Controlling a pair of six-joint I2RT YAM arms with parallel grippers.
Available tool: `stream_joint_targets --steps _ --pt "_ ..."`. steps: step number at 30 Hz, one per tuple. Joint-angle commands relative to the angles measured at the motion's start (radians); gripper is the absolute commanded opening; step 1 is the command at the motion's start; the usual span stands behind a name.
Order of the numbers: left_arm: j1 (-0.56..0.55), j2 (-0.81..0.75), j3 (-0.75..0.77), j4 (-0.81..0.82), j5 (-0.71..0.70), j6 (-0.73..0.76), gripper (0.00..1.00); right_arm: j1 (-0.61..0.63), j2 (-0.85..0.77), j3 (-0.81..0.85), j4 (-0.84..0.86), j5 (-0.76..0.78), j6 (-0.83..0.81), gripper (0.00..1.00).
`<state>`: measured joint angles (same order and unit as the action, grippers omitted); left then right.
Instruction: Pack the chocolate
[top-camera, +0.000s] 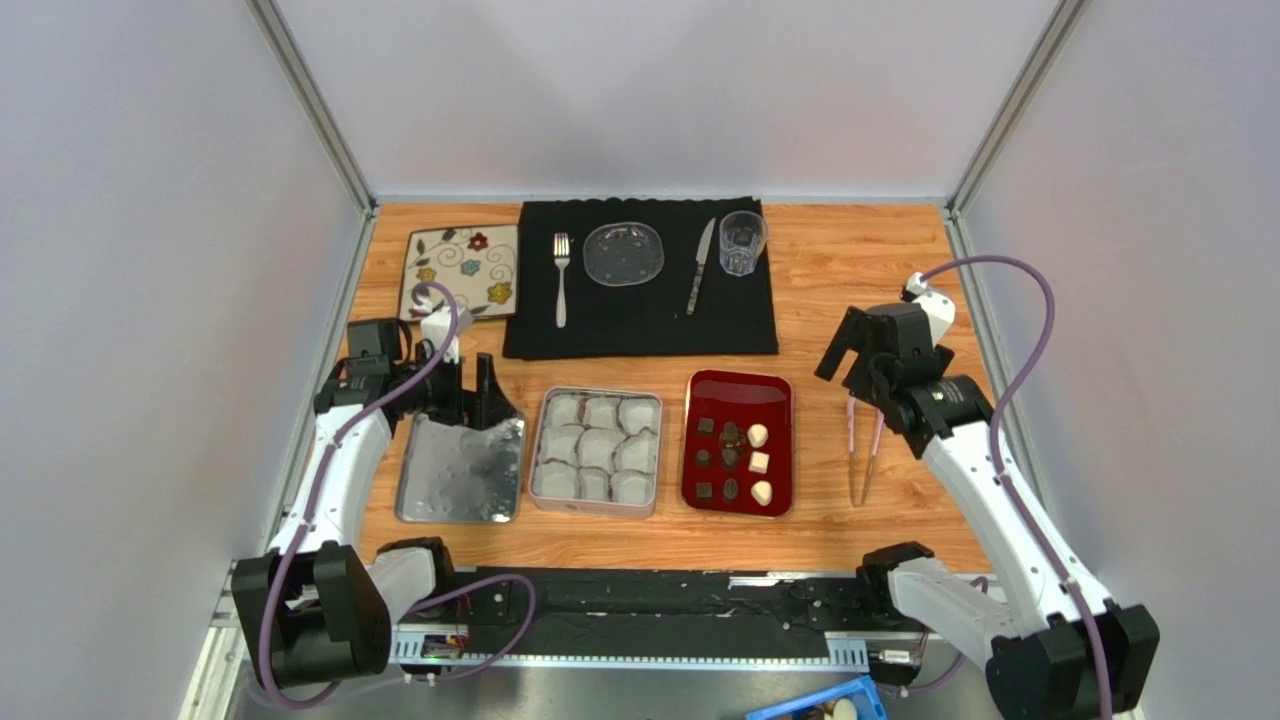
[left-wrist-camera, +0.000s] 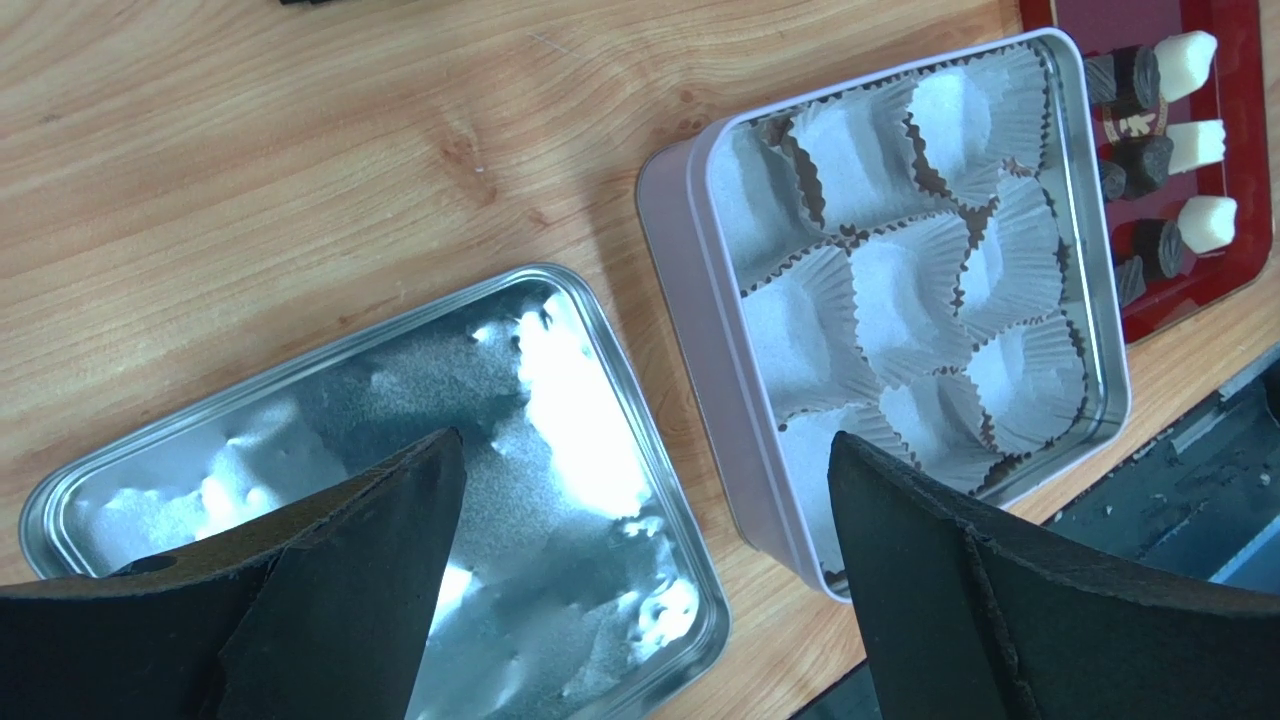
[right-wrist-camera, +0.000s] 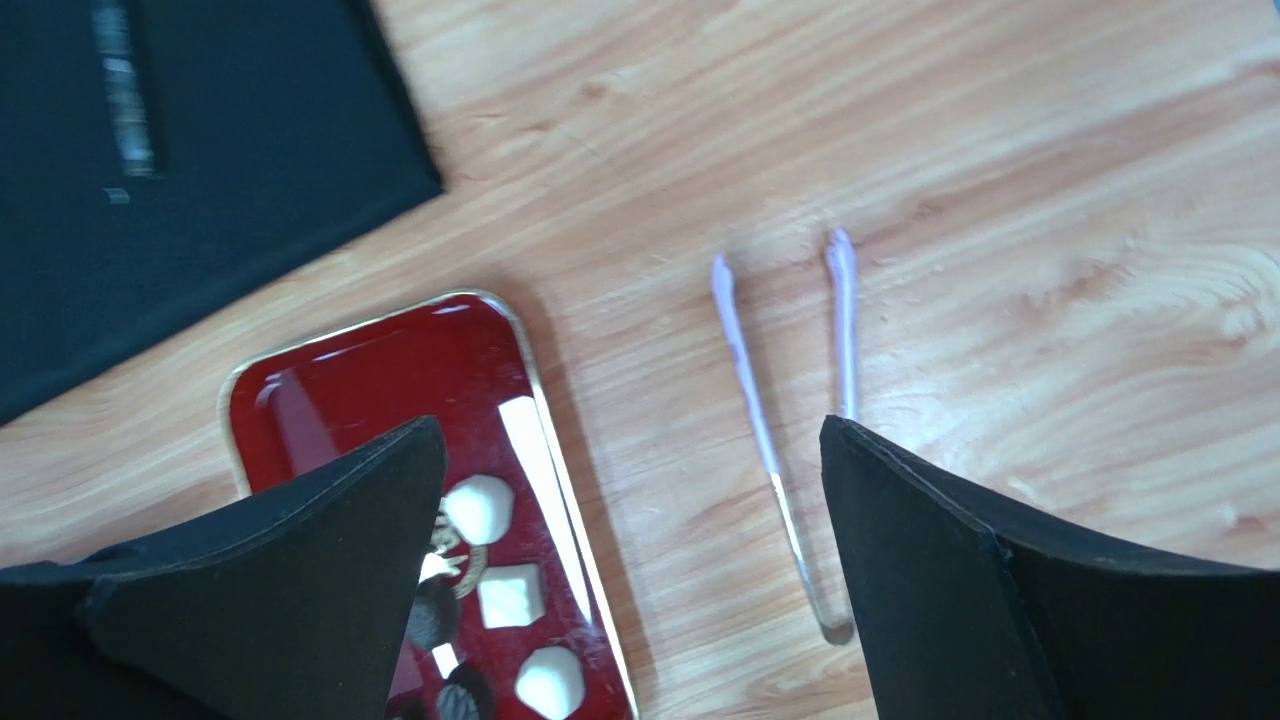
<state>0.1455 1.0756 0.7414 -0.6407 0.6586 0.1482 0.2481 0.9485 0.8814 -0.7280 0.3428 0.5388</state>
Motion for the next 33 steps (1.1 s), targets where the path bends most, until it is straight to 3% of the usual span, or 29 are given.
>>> stream_joint_targets --steps 1,15,25,30,33 --pt "0.002 0.004 0.039 -0.014 -0.02 0.022 0.99 0.002 0.079 0.047 -0.092 0.11 0.042 1.0" --pt "0.002 0.038 0.013 0.027 -0.01 0.014 0.99 0.002 0.111 -0.148 0.015 0.087 0.047 0.85" --pt "0.002 0.041 0.022 0.036 0.006 0.005 0.99 -0.001 0.291 -0.121 0.082 0.125 0.064 0.78" --pt "0.002 0.029 0.03 0.032 -0.001 0.014 0.99 -0.006 0.372 -0.087 0.084 0.125 0.05 0.56" --pt "0.002 0.024 0.027 0.033 -0.005 0.024 0.99 -0.012 0.416 -0.067 0.076 0.125 0.043 0.54"
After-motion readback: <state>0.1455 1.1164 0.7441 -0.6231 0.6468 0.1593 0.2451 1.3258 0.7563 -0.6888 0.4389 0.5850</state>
